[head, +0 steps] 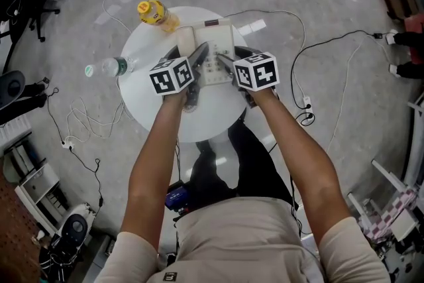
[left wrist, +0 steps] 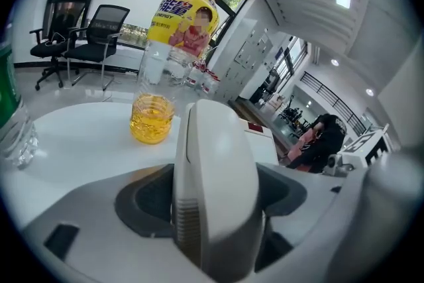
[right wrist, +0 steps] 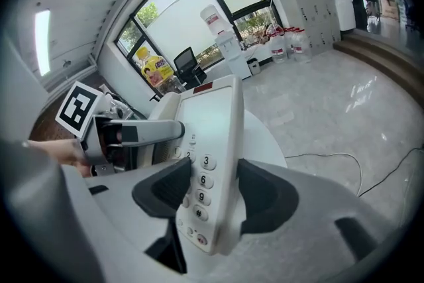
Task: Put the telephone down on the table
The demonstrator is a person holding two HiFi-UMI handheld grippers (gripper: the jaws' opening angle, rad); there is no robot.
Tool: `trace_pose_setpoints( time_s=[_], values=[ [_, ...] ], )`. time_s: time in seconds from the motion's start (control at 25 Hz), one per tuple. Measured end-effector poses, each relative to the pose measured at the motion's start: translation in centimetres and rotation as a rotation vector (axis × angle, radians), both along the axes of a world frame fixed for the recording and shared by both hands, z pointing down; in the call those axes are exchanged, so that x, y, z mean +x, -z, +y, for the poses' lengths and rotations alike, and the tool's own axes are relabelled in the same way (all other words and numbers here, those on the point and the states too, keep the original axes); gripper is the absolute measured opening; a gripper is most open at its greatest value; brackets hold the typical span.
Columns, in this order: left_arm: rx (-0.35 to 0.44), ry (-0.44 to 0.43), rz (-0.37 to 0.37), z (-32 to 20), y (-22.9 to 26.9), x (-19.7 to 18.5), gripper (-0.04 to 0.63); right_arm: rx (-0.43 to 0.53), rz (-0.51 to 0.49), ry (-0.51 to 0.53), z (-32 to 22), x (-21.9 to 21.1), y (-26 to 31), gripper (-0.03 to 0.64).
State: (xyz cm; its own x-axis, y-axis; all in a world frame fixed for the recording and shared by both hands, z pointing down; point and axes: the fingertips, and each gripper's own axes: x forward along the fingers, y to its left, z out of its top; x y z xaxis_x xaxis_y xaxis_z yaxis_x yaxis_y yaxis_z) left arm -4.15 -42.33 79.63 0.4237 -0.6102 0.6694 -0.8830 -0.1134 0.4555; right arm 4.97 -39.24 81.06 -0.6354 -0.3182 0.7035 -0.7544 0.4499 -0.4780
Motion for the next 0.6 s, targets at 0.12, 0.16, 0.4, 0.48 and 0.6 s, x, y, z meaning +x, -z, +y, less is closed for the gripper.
trace_pose_setpoints(
  time_s=[0.12,0.16,0.4,0.48,0.6],
  values=[
    [-0.014,0.012,-0.007,0.1,-0.7,0.1,0.358,0.009,0.036,0.002,0.0,0.1,-0.4,0.219],
    [-0.018,0.017,-0.012,0.2,-0.8,0.0,0.357,0.014,0.051,0.005,0.1,0.2,-0.4,0.219],
    [-0.047,0.017,-0.009,0.3,-2.1,0.2,0.343,0.022,0.130,0.013,-0.4,0.2,-0.8,0.221],
    [-0.050,0.014,-0.016,0.1,-2.1,0.1,0.342,0.027,0.148,0.017,-0.7,0.1,-0.8,0.224],
    [-0.023,0.003,-0.082,-0.1,-1.4,-0.4,0.342,0.033,0.180,0.019,-0.7,0.1,-0.8,0.225]
  ],
)
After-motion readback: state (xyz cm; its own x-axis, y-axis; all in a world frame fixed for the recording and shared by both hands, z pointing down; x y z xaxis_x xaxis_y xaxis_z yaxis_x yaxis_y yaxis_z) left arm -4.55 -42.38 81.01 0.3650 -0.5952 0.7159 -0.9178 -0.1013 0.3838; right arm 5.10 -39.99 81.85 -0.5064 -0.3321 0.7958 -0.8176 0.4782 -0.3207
